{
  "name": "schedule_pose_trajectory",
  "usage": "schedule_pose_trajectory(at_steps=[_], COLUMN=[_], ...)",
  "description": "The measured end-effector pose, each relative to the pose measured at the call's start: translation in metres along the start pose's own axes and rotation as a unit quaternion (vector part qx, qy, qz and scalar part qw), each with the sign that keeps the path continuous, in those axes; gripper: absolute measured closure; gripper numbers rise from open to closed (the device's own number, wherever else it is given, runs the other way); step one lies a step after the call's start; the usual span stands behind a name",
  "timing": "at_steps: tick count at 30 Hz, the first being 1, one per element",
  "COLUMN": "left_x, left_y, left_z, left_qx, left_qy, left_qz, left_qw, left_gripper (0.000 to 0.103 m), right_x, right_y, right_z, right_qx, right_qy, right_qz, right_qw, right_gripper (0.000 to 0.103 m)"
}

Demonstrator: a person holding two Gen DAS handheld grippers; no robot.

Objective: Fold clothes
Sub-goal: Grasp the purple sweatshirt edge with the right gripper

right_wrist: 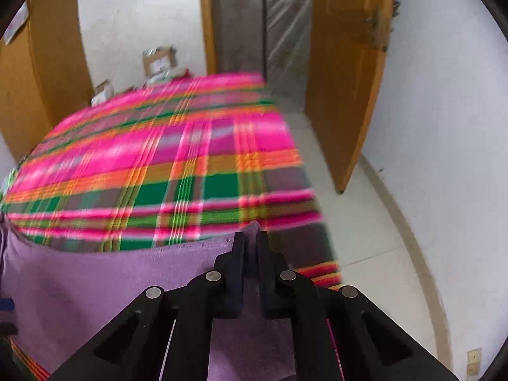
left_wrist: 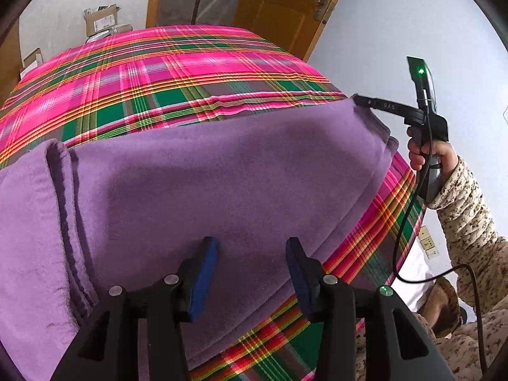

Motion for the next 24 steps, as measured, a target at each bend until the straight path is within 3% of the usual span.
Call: schedule_pose_trajectory(at_steps=[8,17,24], left_x=[-0.001,0.004,0.009], left_y=[0.003,0.005,-0.004], left_z=[-0.006,-0.052,-0.047], left_qx=[0.014,0.121,0.108], left_qy=[-0.003,-0.027,-0.033], left_qz=[0.001,-0.003,-0.001], left_qw=[0.9999,0.9923,0.9936], left_gripper=[0.057,0.057,0.062], right_x=[0.021,0.006,0.002], right_y=[0.005,0.004,0.006], right_z=[-0.005,-0.001,-0.007], right_qx=[0.008,0.007,0.023], right_qy=[0.011,0.015,0.002], right_qz=[0.043,0.034,0.030], right_qw=[0.999,0.999,0.999], right_gripper=[0.096,0.096,0.095])
Point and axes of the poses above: each gripper's, at about its wrist camera, not at the fingertips, and x roughly the way its jaws point, z to its left, y to its underside, the point moved 2 cm from there along x, roughly the way its jaws point, and after that the axes turned 10 degrees about -y, right-handed, at the moved point
